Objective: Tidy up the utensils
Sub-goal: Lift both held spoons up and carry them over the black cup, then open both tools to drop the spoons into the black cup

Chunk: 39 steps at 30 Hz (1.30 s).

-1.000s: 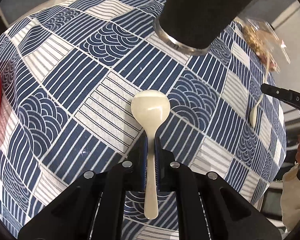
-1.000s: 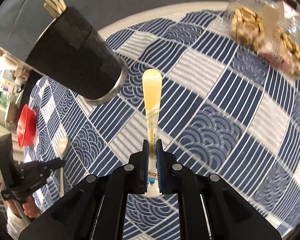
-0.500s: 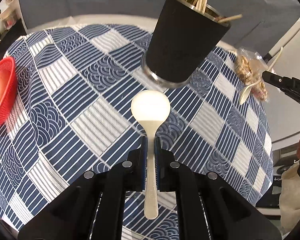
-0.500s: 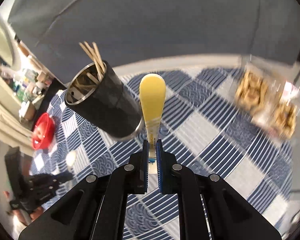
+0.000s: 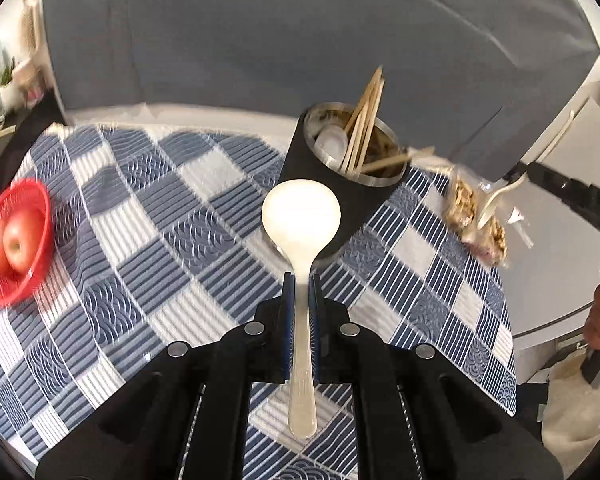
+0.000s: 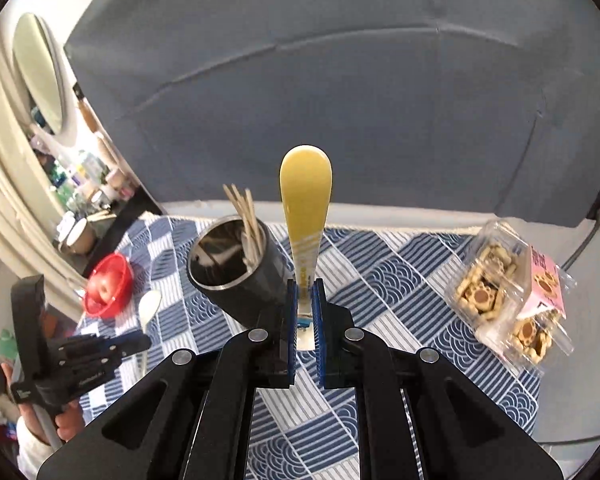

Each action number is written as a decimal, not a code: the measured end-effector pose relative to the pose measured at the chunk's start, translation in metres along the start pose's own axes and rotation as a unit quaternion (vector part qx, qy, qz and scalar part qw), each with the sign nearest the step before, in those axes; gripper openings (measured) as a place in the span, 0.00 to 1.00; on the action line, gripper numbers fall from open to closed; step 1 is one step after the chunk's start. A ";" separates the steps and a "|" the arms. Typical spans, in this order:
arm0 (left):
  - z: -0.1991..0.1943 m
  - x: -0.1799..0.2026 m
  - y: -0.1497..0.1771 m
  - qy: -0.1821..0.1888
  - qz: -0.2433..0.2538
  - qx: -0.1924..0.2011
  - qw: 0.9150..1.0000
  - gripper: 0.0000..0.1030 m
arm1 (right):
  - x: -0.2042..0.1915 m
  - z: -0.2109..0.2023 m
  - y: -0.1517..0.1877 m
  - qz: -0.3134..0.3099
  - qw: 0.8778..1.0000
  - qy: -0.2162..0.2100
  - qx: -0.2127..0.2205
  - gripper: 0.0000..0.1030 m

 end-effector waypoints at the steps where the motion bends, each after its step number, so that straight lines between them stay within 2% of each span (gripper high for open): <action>1: -0.002 0.002 -0.005 0.001 0.004 0.005 1.000 0.07 | -0.002 0.002 -0.004 -0.005 1.000 0.006 -0.001 0.07; 5: -0.003 0.010 -0.038 0.028 0.017 0.015 0.999 0.07 | -0.008 0.007 -0.019 0.010 1.000 -0.018 0.000 0.07; 8: -0.005 0.015 -0.063 0.034 0.039 0.033 0.998 0.07 | -0.016 0.014 -0.033 0.009 1.000 -0.020 0.001 0.07; 10: -0.004 0.013 -0.078 0.045 0.037 0.033 0.998 0.07 | -0.020 0.021 -0.046 0.011 1.000 -0.022 0.001 0.07; 14: -0.002 0.013 -0.113 0.056 0.054 0.056 0.995 0.07 | -0.028 0.034 -0.067 0.019 0.999 -0.040 0.002 0.07; 17: 0.005 0.016 -0.135 0.083 0.053 0.064 0.993 0.07 | -0.037 0.049 -0.077 0.019 0.998 -0.057 -0.002 0.07; 19: 0.011 0.022 -0.146 0.084 0.071 0.075 0.991 0.07 | -0.040 0.058 -0.080 0.026 0.998 -0.064 -0.005 0.07; 21: 0.018 0.027 -0.152 0.096 0.083 0.076 0.989 0.07 | -0.043 0.068 -0.081 0.025 0.998 -0.061 -0.012 0.07; 24: 0.034 0.034 -0.158 0.133 0.087 0.065 0.985 0.07 | -0.046 0.079 -0.078 0.022 0.997 -0.065 -0.017 0.07; 26: 0.045 0.037 -0.160 0.127 0.100 0.079 0.984 0.07 | -0.049 0.087 -0.074 0.010 0.998 -0.049 -0.024 0.07; 29: 0.055 0.038 -0.161 0.172 0.086 0.079 0.978 0.07 | -0.054 0.101 -0.067 -0.003 0.998 -0.042 -0.049 0.07; 30: 0.058 0.038 -0.161 0.177 0.085 0.081 0.977 0.07 | -0.057 0.103 -0.065 -0.019 0.998 -0.026 -0.049 0.07; 34: 0.069 0.042 -0.148 0.159 0.111 0.091 0.977 0.07 | -0.060 0.109 -0.053 -0.029 0.998 -0.017 -0.058 0.07; 37: 0.077 0.034 -0.142 0.165 0.096 0.079 0.978 0.07 | -0.057 0.107 -0.049 -0.020 0.998 -0.028 -0.056 0.08; 39: 0.076 0.030 -0.138 0.159 0.092 0.085 0.979 0.09 | -0.054 0.105 -0.048 -0.016 0.998 -0.026 -0.051 0.11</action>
Point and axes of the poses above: each gripper's, at about its wrist camera, not at the fingertips, and z roughly the way its jaws point, x to its right, y to its underside, the point moved 5 cm from there along z, roughly the way its jaws point, and after that the axes turned 4 degrees about -x, right-handed, at the moved point
